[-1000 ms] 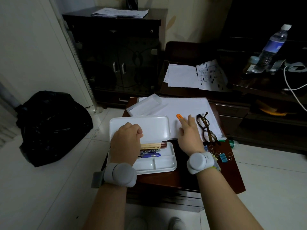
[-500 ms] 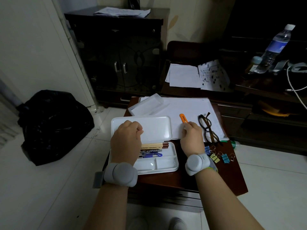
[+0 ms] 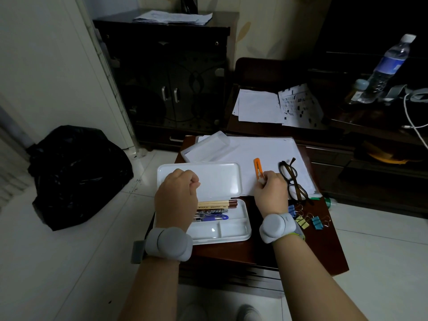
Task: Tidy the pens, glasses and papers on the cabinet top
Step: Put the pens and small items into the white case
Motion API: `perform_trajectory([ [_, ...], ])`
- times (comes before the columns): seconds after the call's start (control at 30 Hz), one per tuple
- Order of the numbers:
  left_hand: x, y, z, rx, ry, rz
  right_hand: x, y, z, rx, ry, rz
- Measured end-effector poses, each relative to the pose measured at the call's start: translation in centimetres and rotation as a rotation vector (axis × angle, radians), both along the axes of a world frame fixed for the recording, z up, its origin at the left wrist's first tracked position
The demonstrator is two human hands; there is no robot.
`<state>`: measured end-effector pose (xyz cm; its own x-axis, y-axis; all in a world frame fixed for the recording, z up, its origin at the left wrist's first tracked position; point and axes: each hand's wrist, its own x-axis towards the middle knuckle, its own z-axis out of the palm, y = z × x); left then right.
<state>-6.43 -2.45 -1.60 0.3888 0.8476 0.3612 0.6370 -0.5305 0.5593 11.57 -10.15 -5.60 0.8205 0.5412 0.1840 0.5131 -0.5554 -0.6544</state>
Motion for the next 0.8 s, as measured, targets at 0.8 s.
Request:
perform_trajectory([
  [0.8,0.9,-0.4,0.2,-0.061,-0.012,-0.111,1.0,-1.4,4.6,0.406,0.239,-0.070],
])
